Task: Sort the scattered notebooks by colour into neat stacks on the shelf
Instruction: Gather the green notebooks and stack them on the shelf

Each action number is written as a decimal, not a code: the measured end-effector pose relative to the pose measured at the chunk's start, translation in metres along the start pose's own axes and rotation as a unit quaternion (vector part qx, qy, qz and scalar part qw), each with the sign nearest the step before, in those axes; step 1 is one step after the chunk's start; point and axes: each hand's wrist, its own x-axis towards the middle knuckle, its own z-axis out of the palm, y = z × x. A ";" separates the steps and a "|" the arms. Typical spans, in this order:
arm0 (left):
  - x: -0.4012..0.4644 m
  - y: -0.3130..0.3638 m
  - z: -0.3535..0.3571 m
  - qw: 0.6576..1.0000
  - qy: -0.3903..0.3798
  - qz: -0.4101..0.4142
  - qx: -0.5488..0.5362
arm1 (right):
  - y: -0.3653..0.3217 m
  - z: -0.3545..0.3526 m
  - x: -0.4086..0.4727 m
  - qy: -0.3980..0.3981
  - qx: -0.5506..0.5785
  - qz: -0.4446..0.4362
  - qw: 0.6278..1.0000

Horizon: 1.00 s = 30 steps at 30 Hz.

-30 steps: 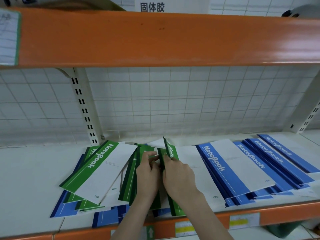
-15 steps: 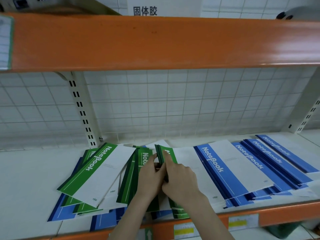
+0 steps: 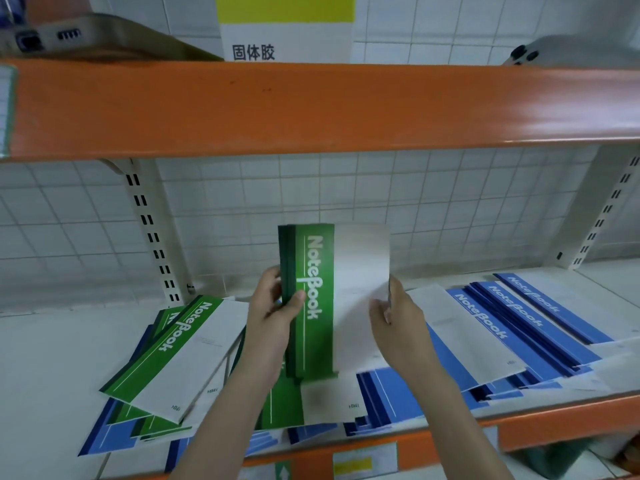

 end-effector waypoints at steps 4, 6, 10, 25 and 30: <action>0.001 0.016 0.000 0.995 -0.013 0.098 0.007 | -0.012 0.002 0.005 0.041 0.189 -0.008 0.981; 0.002 0.016 -0.002 0.995 -0.008 0.095 0.014 | -0.014 0.007 0.003 0.048 0.230 -0.018 0.972; -0.002 0.004 -0.002 0.997 0.000 0.046 0.067 | -0.009 0.022 -0.002 0.052 0.248 -0.037 0.967; 0.002 -0.025 -0.016 0.988 -0.013 -0.005 0.153 | 0.018 0.041 -0.021 -0.028 0.174 0.013 0.984; -0.005 -0.015 -0.016 0.991 -0.055 -0.105 0.058 | 0.006 0.014 -0.031 -0.067 0.288 0.037 0.955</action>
